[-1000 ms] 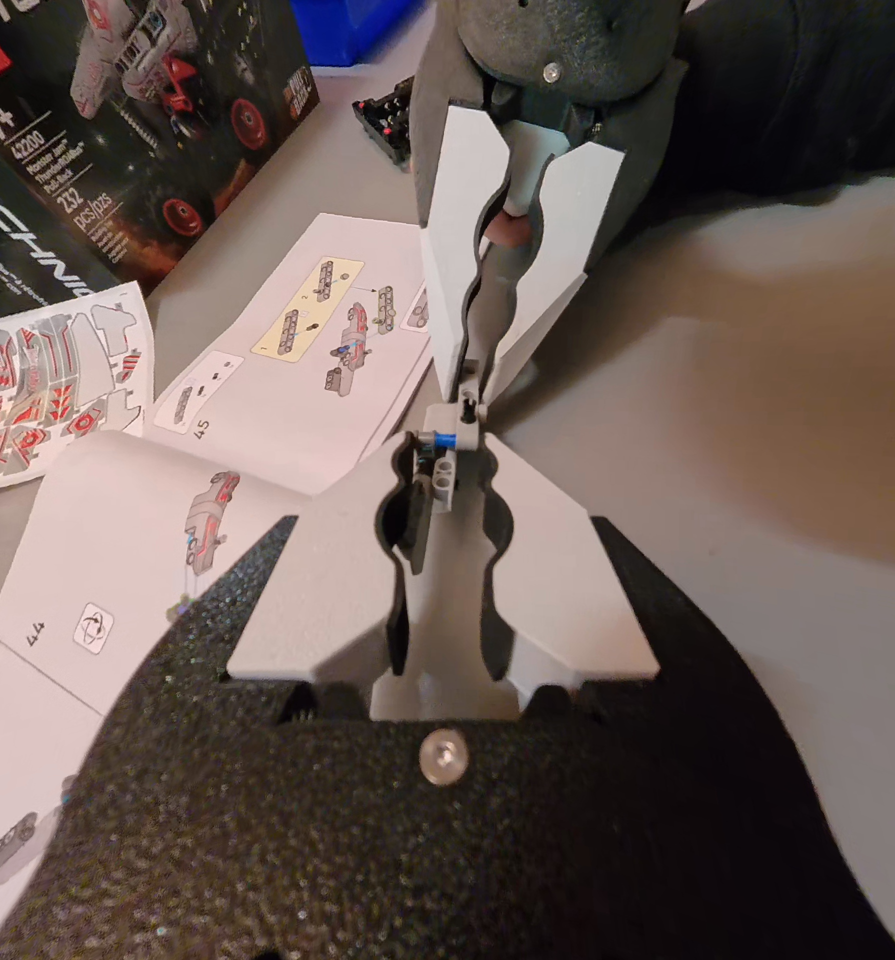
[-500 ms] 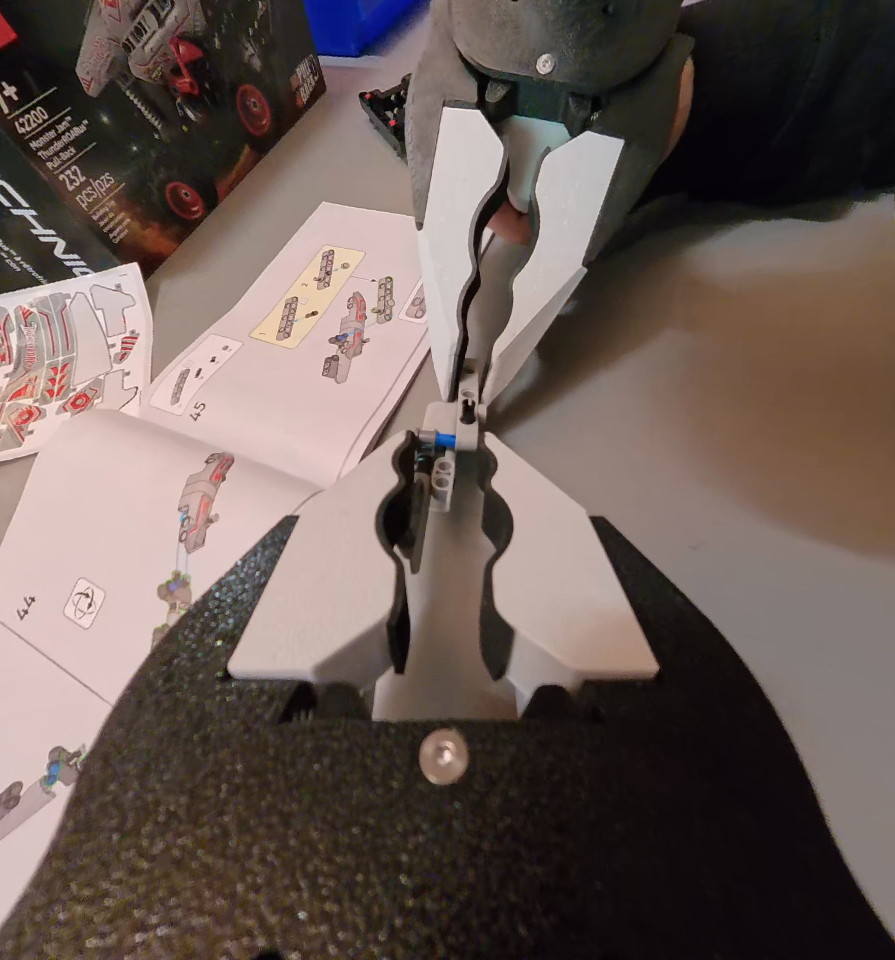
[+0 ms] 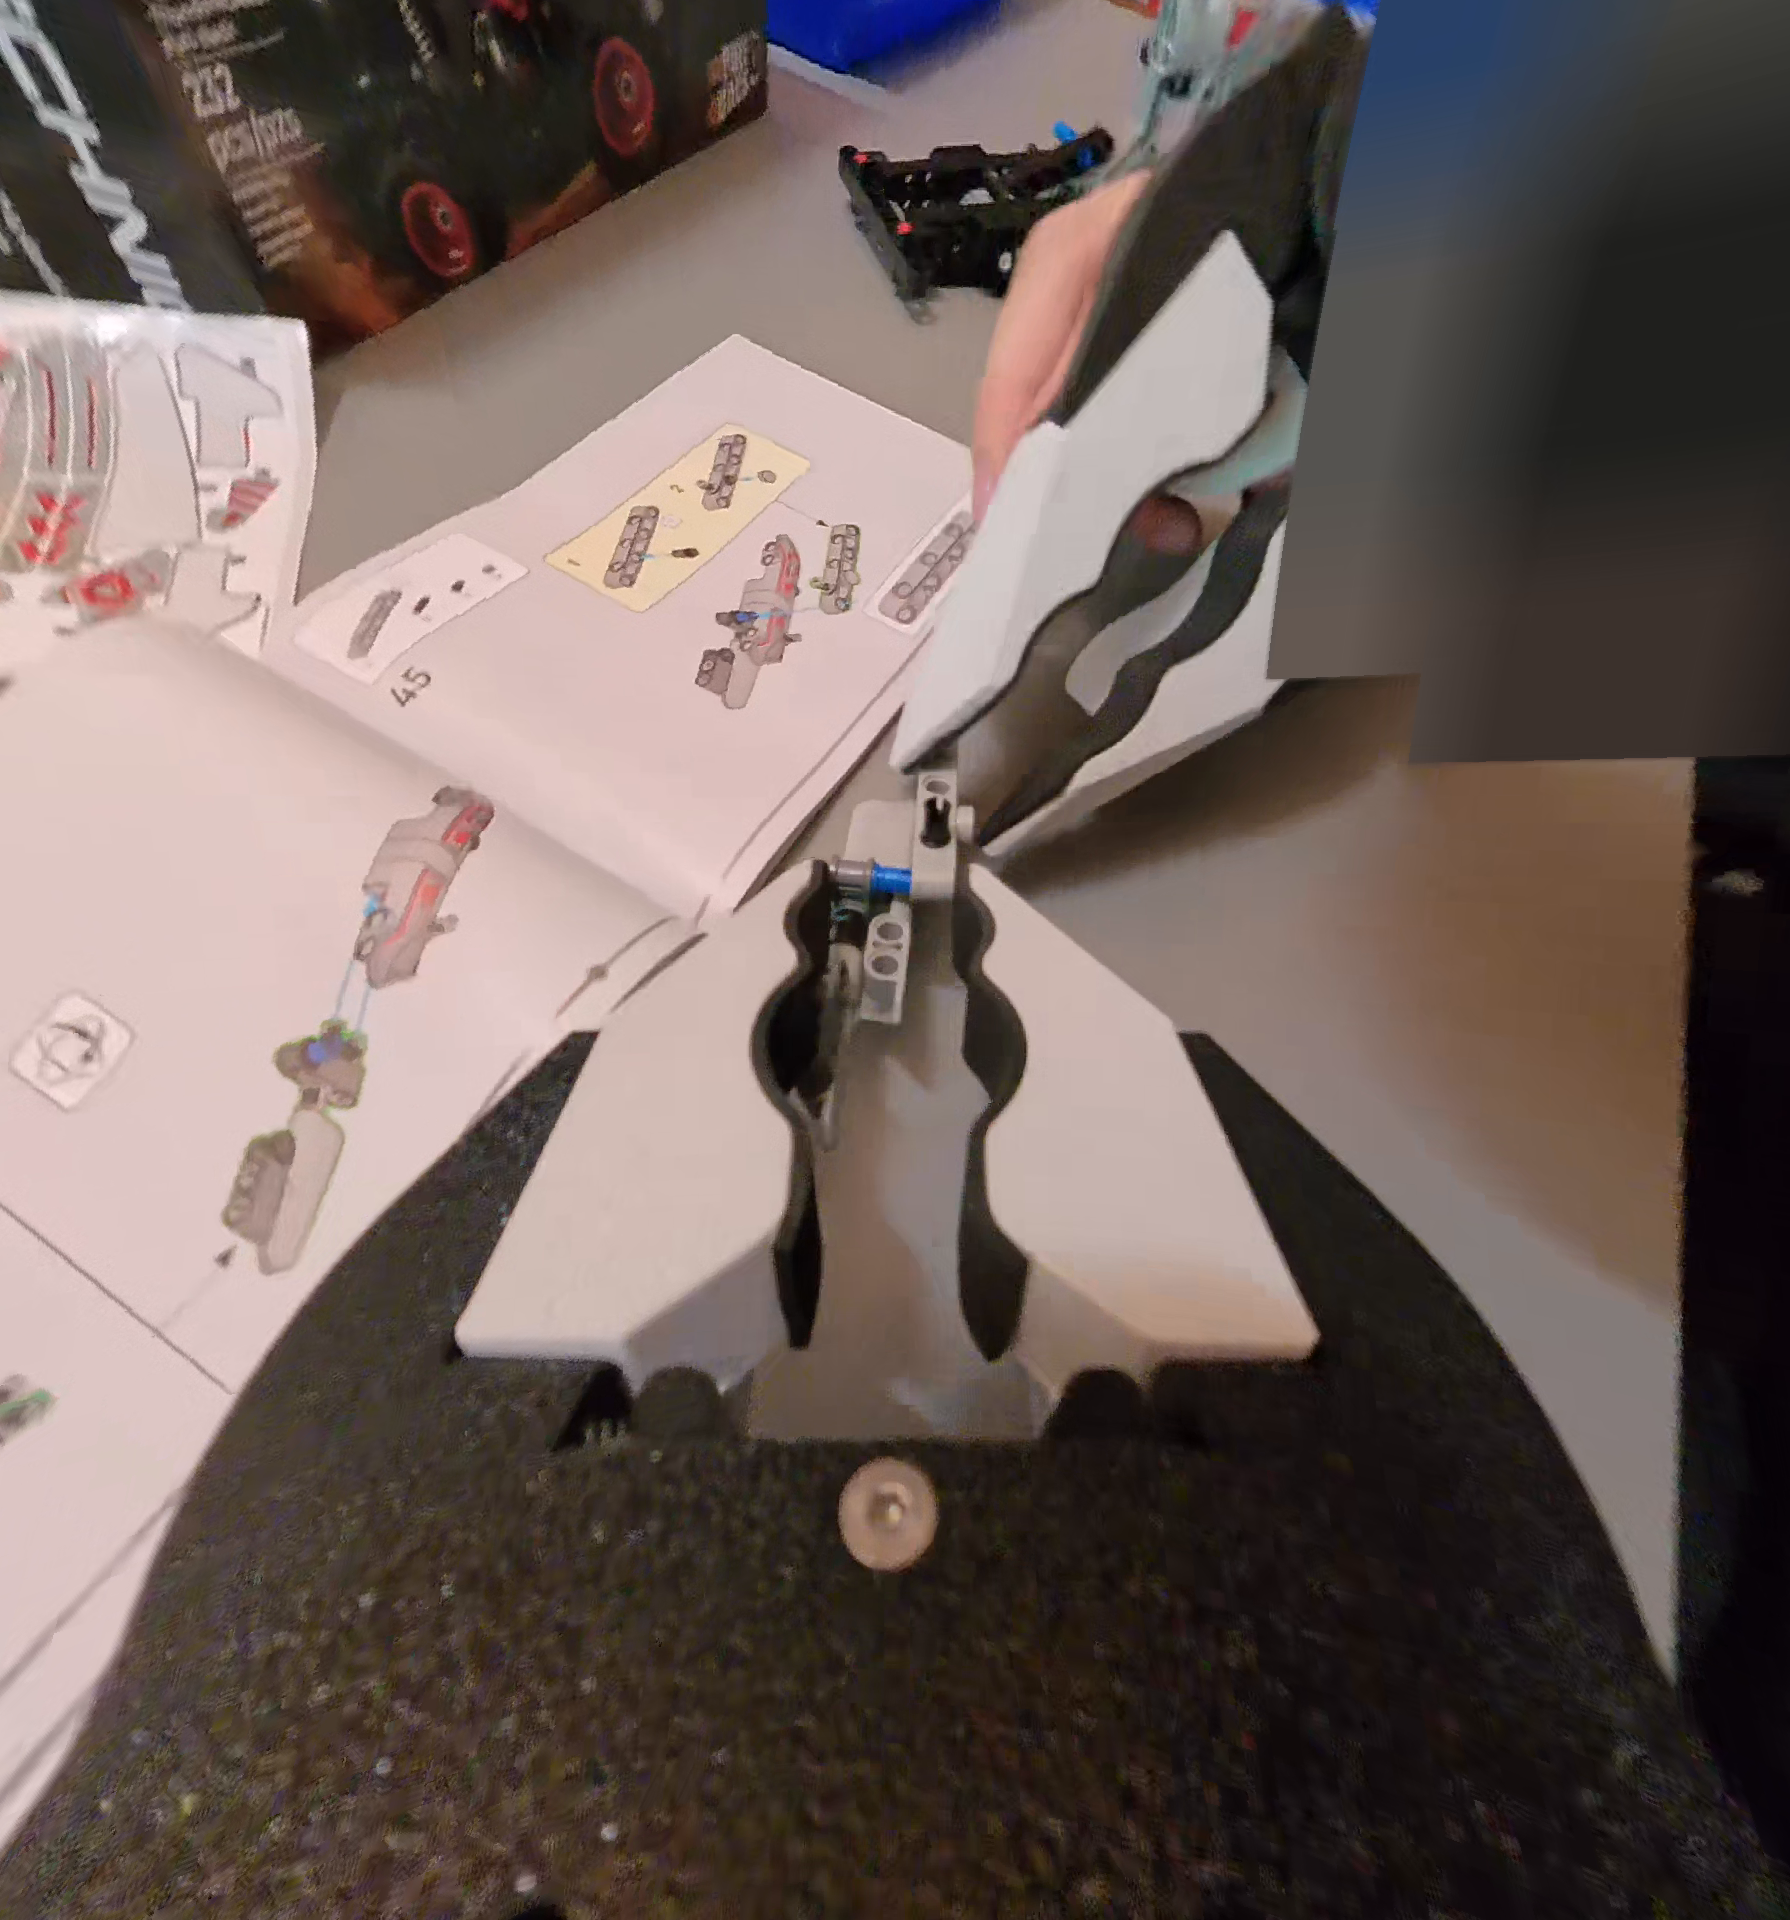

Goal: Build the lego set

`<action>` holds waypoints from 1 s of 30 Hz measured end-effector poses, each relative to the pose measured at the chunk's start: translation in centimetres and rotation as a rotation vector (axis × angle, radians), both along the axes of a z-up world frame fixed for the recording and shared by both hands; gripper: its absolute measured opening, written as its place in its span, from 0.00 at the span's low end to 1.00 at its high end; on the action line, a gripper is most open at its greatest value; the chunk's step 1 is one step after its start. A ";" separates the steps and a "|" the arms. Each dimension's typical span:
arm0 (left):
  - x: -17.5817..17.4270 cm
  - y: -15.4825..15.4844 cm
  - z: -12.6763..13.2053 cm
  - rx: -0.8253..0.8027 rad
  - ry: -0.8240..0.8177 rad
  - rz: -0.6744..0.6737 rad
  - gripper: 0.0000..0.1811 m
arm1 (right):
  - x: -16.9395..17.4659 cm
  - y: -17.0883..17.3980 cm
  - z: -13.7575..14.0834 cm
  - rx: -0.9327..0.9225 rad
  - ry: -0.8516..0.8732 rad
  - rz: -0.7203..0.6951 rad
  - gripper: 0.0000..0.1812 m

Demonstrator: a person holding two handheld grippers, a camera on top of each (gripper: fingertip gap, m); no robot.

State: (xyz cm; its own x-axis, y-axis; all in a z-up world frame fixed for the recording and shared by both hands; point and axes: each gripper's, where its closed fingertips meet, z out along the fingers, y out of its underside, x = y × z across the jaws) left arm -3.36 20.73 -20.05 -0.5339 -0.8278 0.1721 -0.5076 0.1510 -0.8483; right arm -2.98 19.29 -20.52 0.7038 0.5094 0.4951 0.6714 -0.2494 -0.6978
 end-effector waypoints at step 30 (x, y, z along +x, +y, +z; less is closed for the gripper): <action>-1.3 0.5 -0.3 -0.258 0.196 -0.035 0.16 | -1.3 0.7 0.1 -0.091 0.168 0.088 0.03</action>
